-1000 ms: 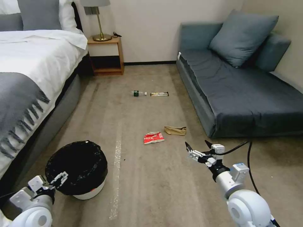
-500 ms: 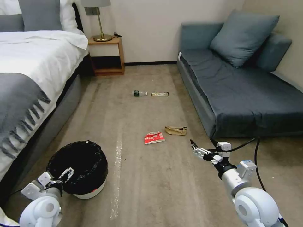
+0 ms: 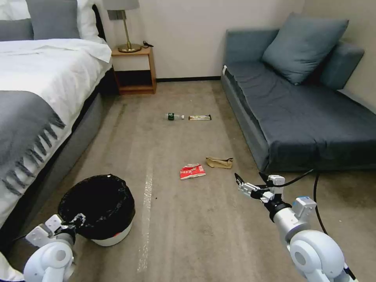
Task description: Pick up the trash bin, then pick up the garbage on the floor and place it into the trash bin.
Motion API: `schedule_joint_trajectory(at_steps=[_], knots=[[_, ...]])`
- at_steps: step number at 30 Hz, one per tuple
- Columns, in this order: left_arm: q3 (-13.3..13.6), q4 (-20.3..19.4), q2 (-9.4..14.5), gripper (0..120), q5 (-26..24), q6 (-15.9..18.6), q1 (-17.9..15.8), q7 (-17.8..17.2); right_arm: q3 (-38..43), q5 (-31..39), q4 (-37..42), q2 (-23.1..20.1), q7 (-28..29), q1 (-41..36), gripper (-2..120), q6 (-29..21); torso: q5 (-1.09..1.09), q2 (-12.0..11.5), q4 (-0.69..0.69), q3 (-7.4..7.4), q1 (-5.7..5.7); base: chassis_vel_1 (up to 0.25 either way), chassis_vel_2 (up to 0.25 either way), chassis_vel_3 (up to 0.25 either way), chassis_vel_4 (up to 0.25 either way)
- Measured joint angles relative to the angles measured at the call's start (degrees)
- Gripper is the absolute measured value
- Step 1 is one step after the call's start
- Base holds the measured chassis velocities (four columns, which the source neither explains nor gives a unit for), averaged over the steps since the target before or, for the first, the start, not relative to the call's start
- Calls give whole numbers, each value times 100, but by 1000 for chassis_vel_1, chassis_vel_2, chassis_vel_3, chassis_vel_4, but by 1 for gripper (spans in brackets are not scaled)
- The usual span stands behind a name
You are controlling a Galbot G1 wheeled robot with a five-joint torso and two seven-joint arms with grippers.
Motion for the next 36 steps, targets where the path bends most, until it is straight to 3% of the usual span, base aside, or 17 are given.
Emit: schedule_joint_trajectory(at_steps=[3,10,16,25,36], knots=[[10,-21,19,19,61,-52,-2,8,-2,35,5,1,41,1,100,-7,-3,-1,0,2,1,0,0,0,0],[28,-63,34,5,169,-163,-3,126,-12,77,22,7,78,-2,100,-43,-9,-3,-6,3,1,0,0,0,0],[51,-155,12,5,358,-289,34,202,-14,99,22,8,87,4,100,-78,-11,-3,-5,3,1,0,0,0,0],[11,-584,-43,4,1124,-594,100,210,29,225,22,8,51,-4,100,-56,-1,-3,-3,1,2,0,0,0,0],[-67,-761,-174,4,1831,-995,195,77,41,230,-24,30,-37,-16,100,-14,2,-3,-2,1,2,0,0,0,0]])
